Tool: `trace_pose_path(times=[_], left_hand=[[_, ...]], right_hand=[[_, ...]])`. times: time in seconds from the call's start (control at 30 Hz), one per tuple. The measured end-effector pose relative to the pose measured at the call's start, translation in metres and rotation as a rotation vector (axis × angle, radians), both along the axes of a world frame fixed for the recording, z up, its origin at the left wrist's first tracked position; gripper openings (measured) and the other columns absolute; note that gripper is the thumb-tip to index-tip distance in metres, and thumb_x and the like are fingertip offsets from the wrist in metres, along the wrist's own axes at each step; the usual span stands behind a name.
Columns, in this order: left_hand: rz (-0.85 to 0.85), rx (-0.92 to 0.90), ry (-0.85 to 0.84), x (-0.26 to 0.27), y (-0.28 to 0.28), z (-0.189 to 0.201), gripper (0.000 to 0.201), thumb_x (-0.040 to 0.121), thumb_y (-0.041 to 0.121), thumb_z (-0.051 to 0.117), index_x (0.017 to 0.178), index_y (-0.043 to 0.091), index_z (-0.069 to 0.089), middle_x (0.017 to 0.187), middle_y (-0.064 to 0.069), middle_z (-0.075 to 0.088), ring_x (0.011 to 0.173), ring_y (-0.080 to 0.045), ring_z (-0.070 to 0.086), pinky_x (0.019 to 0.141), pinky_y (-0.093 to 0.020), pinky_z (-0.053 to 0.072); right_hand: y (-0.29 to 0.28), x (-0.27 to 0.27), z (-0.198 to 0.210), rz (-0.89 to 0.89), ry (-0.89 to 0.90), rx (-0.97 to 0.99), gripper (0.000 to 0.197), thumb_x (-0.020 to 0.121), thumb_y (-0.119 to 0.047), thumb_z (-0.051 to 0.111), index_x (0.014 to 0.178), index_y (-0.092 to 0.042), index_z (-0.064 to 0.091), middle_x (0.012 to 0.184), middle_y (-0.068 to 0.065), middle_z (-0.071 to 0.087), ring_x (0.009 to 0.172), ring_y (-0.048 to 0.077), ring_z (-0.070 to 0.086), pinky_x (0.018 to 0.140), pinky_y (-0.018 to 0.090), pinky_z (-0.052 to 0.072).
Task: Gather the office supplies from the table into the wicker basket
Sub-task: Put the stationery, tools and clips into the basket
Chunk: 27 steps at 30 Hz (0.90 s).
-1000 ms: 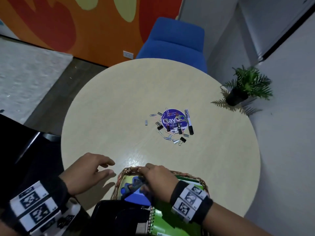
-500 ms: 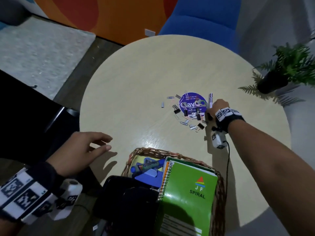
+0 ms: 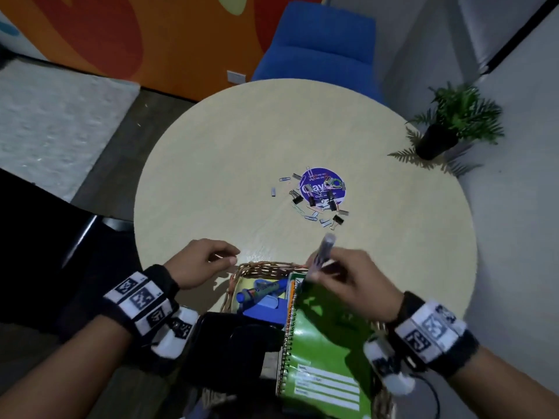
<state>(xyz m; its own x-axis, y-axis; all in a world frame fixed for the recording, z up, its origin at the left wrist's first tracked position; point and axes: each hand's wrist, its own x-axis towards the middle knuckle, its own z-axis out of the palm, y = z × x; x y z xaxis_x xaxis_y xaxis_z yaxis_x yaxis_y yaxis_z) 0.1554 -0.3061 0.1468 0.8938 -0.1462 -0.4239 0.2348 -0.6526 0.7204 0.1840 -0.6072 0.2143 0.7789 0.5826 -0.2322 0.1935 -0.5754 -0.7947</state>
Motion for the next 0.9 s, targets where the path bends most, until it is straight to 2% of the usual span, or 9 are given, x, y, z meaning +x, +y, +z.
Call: trace_pose_path(times=[0.13,0.27,0.4,0.47,0.5,0.6,0.67,0.8,0.9], left_hand=[[-0.271,0.024,0.033,0.025,-0.020,0.001,0.024,0.093,0.034,0.055,0.111,0.026,0.070,0.076,0.037,0.064,0.078,0.018,0.058,0.073,-0.009,0.040],[-0.484,0.129,0.066,0.041,-0.022,0.003,0.025,0.090,0.031,0.060,0.113,0.026,0.069,0.106,0.012,0.072,0.090,0.002,0.064,0.073,-0.003,0.040],[-0.560,0.153,0.042,0.047,-0.022,0.002,0.024,0.090,0.025,0.059,0.112,0.029,0.069,0.105,0.011,0.074,0.075,0.017,0.057,0.067,0.003,0.035],[-0.552,0.146,0.042,0.048,-0.021,0.003,0.024,0.090,0.026,0.060,0.112,0.029,0.069,0.109,0.010,0.073,0.077,0.019,0.058,0.069,0.003,0.036],[-0.534,0.128,0.058,0.047,-0.022,0.005,0.029,0.087,0.034,0.063,0.115,0.029,0.067,0.113,0.009,0.072,0.081,0.015,0.061,0.072,0.001,0.038],[-0.548,0.150,0.095,0.037,-0.026,0.016,0.094,0.057,0.079,0.054,0.136,0.028,0.047,0.130,0.008,0.058,0.109,-0.006,0.060,0.094,-0.019,0.046],[-0.686,0.216,0.033,0.024,-0.034,0.017,0.109,0.052,0.089,0.051,0.142,0.030,0.032,0.136,0.005,0.047,0.121,-0.016,0.051,0.103,-0.030,0.043],[-0.830,0.398,-0.065,0.015,-0.054,0.010,0.102,0.063,0.066,0.066,0.145,0.031,0.017,0.150,-0.003,0.026,0.131,-0.025,0.039,0.105,-0.040,0.043],[-0.904,0.511,-0.102,0.018,-0.067,0.011,0.100,0.064,0.055,0.073,0.145,0.029,0.021,0.151,-0.006,0.021,0.132,-0.030,0.035,0.101,-0.041,0.045]], right_hand=[[0.023,-0.050,-0.024,0.248,-0.046,-0.143,0.012,0.085,-0.024,0.051,0.084,-0.018,0.061,0.084,0.002,0.068,0.077,0.019,0.063,0.073,0.038,0.052],[0.032,-0.053,-0.034,0.329,-0.122,-0.168,0.010,0.084,-0.022,0.046,0.080,-0.017,0.054,0.085,0.009,0.062,0.078,0.028,0.056,0.070,0.035,0.045],[0.042,-0.045,-0.034,0.354,-0.144,-0.164,0.007,0.087,-0.012,0.051,0.087,-0.014,0.058,0.091,0.012,0.063,0.082,0.030,0.056,0.068,0.031,0.038],[0.049,-0.039,-0.035,0.364,-0.142,-0.115,0.012,0.084,-0.006,0.052,0.091,-0.010,0.062,0.093,0.015,0.065,0.082,0.031,0.059,0.070,0.033,0.046],[0.051,-0.037,-0.034,0.356,-0.119,-0.088,0.013,0.083,-0.004,0.053,0.090,-0.009,0.063,0.091,0.014,0.066,0.080,0.029,0.061,0.070,0.034,0.049],[0.046,-0.037,-0.028,0.291,-0.095,-0.055,0.008,0.084,-0.010,0.056,0.087,-0.012,0.064,0.088,0.009,0.068,0.079,0.023,0.062,0.070,0.031,0.048],[0.033,-0.034,-0.027,0.243,-0.104,-0.111,0.008,0.086,-0.017,0.057,0.090,-0.015,0.064,0.088,0.006,0.069,0.080,0.021,0.063,0.071,0.029,0.047],[0.010,-0.042,-0.038,0.199,-0.052,-0.165,0.011,0.086,-0.021,0.057,0.093,-0.018,0.065,0.089,0.000,0.070,0.081,0.014,0.063,0.073,0.028,0.051],[0.012,-0.053,-0.044,0.196,-0.013,-0.093,0.011,0.084,-0.016,0.056,0.091,-0.018,0.065,0.089,-0.001,0.070,0.080,0.014,0.063,0.073,0.033,0.052]])
